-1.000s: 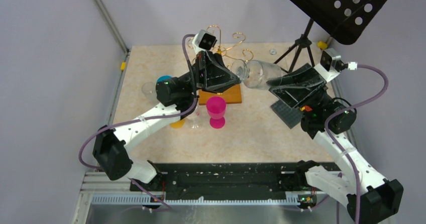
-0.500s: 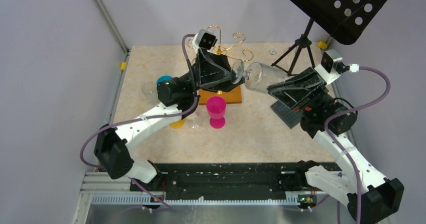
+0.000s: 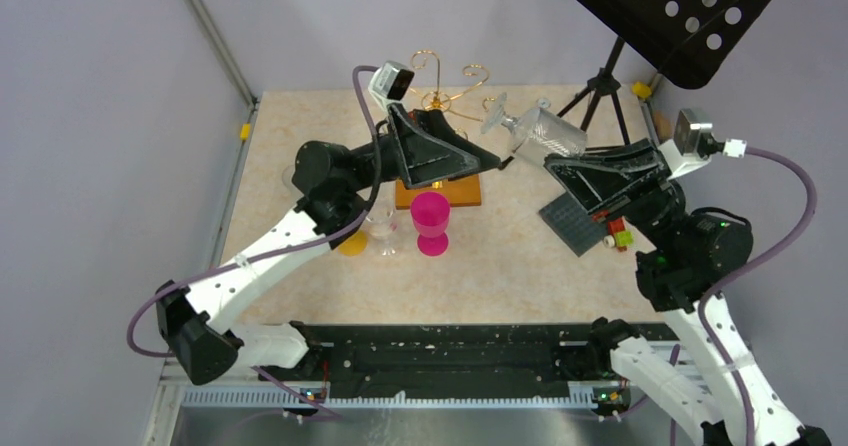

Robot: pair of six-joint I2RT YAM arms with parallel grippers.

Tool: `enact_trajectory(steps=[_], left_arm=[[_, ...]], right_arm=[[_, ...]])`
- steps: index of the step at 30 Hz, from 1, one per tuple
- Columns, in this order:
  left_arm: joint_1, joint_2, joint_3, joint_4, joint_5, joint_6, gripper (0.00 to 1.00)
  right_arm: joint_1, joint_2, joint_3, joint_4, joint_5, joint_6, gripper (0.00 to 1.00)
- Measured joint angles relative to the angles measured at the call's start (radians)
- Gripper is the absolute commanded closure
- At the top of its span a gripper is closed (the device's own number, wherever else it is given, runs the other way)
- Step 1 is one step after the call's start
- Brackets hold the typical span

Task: Take the wine glass off the wine glass rack

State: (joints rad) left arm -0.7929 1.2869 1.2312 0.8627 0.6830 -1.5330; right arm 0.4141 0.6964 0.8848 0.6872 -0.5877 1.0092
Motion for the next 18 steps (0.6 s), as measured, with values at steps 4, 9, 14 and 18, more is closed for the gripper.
enact_trajectory(steps=[4, 9, 14, 18], left_arm=[[0.007, -0.047, 0.037, -0.329, 0.0, 0.27, 0.13], [0.01, -0.126, 0.101, -0.751, -0.099, 0.63, 0.12], [0.011, -0.232, 0.163, -1.072, -0.315, 0.915, 0.12], [0.011, -0.285, 0.201, -1.249, -0.517, 1.054, 0.12]], right_arm=[[0.001, -0.045, 0.125, -0.348, 0.054, -0.146, 1.0], [0.002, -0.041, 0.323, -0.811, 0.132, -0.304, 1.0], [0.002, -0.012, 0.396, -1.164, 0.213, -0.427, 1.0], [0.002, 0.051, 0.39, -1.355, 0.248, -0.5, 1.0]])
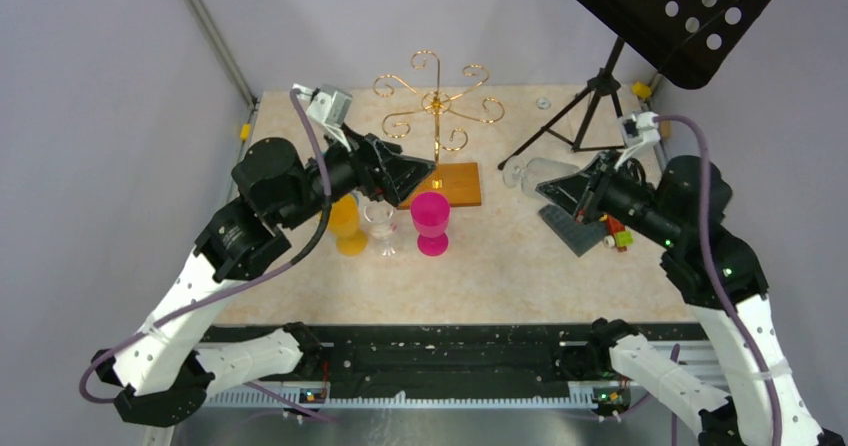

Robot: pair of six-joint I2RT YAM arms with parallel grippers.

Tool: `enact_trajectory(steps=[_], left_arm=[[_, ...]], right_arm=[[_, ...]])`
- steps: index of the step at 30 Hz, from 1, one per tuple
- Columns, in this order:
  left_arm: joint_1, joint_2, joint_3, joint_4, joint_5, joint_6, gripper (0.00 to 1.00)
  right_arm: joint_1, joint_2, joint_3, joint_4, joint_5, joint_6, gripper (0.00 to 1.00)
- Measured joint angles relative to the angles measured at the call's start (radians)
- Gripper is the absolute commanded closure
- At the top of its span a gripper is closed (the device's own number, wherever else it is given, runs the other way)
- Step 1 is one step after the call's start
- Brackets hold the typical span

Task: Take the wine glass off the wine glass rack

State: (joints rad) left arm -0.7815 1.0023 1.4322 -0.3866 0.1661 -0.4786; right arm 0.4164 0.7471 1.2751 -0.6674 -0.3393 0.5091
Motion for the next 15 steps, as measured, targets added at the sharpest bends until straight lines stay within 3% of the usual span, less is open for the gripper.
enact_trajectory(steps=[8, 15], left_arm=[[0.001, -0.036, -0.013, -0.267, -0.475, 0.151, 0.09], [0.002, -0.084, -0.075, -0.343, -0.658, 0.198, 0.06]], right_arm=[[0.021, 0.145, -0.08, -0.096, 0.088, -0.047, 1.0], [0.296, 0.278, -0.215, -0.046, 0.311, -0.003, 1.0]])
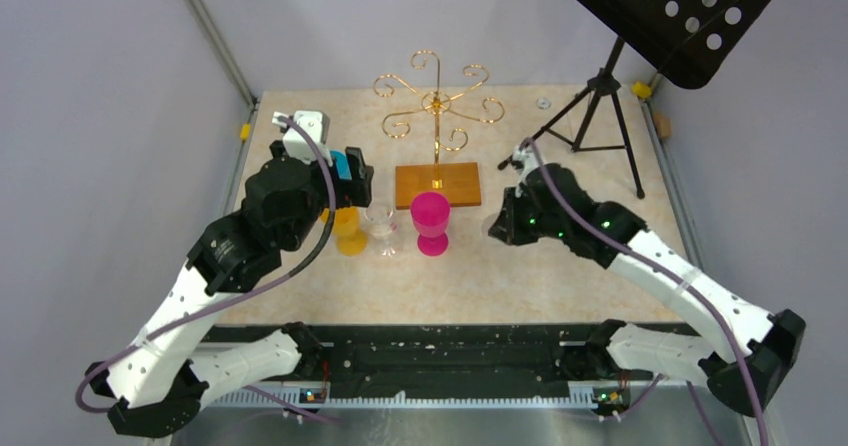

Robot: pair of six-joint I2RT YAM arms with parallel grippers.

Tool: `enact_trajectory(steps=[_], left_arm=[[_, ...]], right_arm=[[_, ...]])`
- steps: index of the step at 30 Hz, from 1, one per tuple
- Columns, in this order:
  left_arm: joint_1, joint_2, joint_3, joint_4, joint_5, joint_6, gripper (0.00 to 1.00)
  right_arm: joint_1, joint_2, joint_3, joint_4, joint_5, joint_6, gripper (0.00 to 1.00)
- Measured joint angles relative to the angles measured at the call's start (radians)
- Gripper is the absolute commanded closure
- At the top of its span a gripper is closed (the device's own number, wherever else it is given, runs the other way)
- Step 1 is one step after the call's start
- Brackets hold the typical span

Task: Take the wine glass off the wine glass rack

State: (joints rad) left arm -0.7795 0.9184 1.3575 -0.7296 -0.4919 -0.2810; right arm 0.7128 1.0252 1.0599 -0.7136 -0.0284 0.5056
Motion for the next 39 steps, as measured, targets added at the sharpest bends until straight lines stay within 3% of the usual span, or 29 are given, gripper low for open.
enact_trajectory(steps=[8, 18, 25, 39], left_arm=[[0.0, -0.033, -0.005, 0.002, -0.048, 0.029, 0.03], [0.0, -0.059, -0.05, 0.006, -0.047, 0.058, 0.01], [0.0, -0.102, -0.078, 0.029, -0.047, 0.072, 0.01], [0.0, -0.105, -0.082, 0.037, -0.047, 0.076, 0.01]], right_arm=[[0.066, 0.181, -0.09, 0.097, 0.146, 0.079, 1.0], [0.066, 0.349, -0.111, 0.24, 0.138, 0.133, 1.0], [0.066, 0.379, -0.102, 0.291, 0.14, 0.148, 1.0], [0.071, 0.504, 0.061, 0.159, 0.167, 0.105, 0.82]])
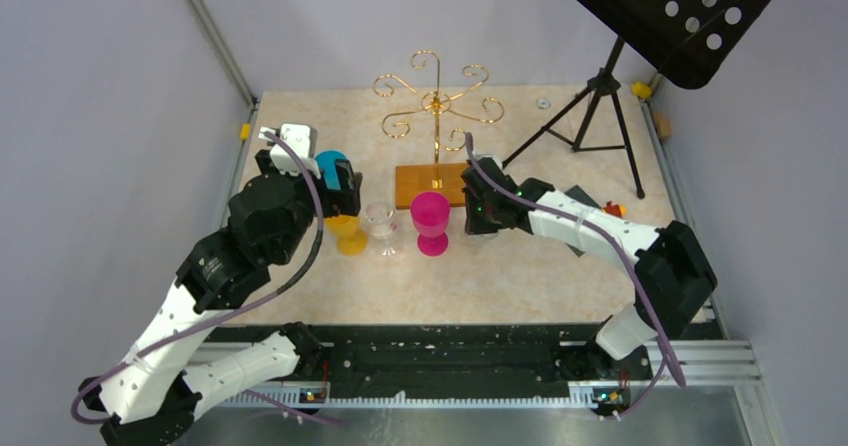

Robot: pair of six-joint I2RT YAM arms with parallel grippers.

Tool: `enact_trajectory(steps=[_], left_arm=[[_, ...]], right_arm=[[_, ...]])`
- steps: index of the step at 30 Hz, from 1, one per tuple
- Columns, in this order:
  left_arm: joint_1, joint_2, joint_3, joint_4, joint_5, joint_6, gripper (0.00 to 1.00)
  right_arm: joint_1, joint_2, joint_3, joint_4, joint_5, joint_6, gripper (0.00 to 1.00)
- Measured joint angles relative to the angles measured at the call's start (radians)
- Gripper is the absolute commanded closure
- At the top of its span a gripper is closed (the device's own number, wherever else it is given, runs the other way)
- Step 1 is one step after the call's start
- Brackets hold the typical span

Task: Take the wine glass off the wine glass rack

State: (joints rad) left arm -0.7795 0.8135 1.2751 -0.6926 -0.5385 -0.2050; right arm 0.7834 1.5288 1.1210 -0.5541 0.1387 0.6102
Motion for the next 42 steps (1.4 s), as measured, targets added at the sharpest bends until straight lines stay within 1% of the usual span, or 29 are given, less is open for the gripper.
enact_trajectory(steps=[5, 12, 17, 21, 28, 30, 33, 38, 42], left_arm=[[0.0, 0.0, -0.002, 0.003, 0.0, 0.003, 0.01], [0.0, -0.011, -0.002, 0.004, -0.002, 0.008, 0.01], [0.0, -0.021, -0.002, 0.003, -0.003, 0.013, 0.01], [0.0, -0.034, -0.002, -0.001, -0.023, 0.013, 0.01], [0.0, -0.077, 0.003, -0.024, -0.085, -0.001, 0.01], [0.0, -0.103, 0.003, -0.028, -0.096, -0.001, 0.01], [0.0, -0.145, 0.01, -0.041, -0.125, -0.005, 0.01], [0.0, -0.205, 0.072, -0.066, -0.218, -0.013, 0.01], [0.0, -0.253, 0.084, -0.069, -0.299, -0.015, 0.01]], right_arm=[[0.006, 0.031, 0.044, -0.044, 0.011, -0.024, 0.77], [0.007, 0.045, 0.085, -0.068, 0.013, -0.05, 0.66], [0.013, 0.038, 0.098, -0.066, 0.006, -0.061, 0.63], [0.015, -0.006, 0.098, -0.072, 0.007, -0.067, 0.61], [0.019, -0.171, 0.098, -0.09, 0.042, -0.068, 0.5], [0.021, -0.243, 0.094, -0.093, 0.075, -0.069, 0.42], [0.022, -0.389, 0.076, -0.103, 0.176, -0.076, 0.28], [0.022, -0.626, 0.06, -0.121, 0.408, -0.105, 0.09], [0.022, -0.788, 0.022, -0.107, 0.565, -0.143, 0.06]])
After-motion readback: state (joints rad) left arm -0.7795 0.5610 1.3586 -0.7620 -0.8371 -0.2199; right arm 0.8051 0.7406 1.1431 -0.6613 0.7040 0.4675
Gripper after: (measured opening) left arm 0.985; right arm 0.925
